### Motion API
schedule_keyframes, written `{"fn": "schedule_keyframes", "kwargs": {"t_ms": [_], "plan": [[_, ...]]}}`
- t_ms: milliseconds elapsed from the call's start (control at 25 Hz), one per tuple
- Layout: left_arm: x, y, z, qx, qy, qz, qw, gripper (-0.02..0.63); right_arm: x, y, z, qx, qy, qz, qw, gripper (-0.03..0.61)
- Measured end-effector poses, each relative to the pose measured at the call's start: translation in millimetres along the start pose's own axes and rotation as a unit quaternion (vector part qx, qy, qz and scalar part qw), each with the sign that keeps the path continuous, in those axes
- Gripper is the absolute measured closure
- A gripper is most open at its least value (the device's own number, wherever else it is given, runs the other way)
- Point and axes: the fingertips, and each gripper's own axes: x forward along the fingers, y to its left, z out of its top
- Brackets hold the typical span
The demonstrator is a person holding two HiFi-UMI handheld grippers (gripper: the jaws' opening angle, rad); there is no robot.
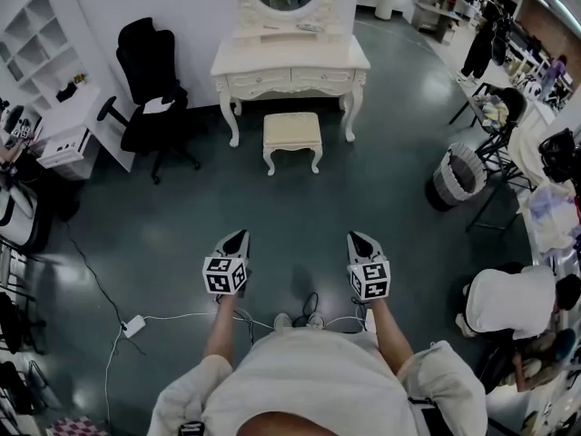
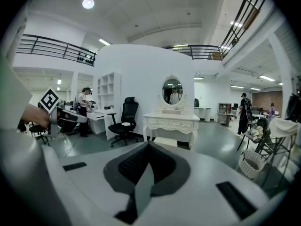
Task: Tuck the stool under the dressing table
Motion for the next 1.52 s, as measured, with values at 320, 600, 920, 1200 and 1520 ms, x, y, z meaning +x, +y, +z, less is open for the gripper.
{"fn": "schedule_keyframes", "kwargs": {"t_ms": [320,600,920,1200,1520], "plan": [[-2,-7,-9,-0.005,-0.002,-0.002,1.0,0.594,-8,-5,-7,0.006,-0.002,-0.002,1.0,0.576],[5,-25,-19,-0.017,0.003,-0.03,0.9994,0.393,-7,1,-13,0.013,-0.005,0.042,0.999,0.3],[13,-49,-25,-0.027,0.0,-0.034,0.9991,0.354,-14,-12,-21,0.005,-0.001,0.044,0.999,0.281],[21,-68,-32,-0.026,-0.003,-0.027,0.9993,0.356,-16,-29,-28,-0.007,0.001,0.052,0.999,0.304],[38,-69,-34,-0.026,0.005,-0.022,0.9994,0.356,-4,-42,-33,-0.008,0.007,0.057,0.998,0.311]]}}
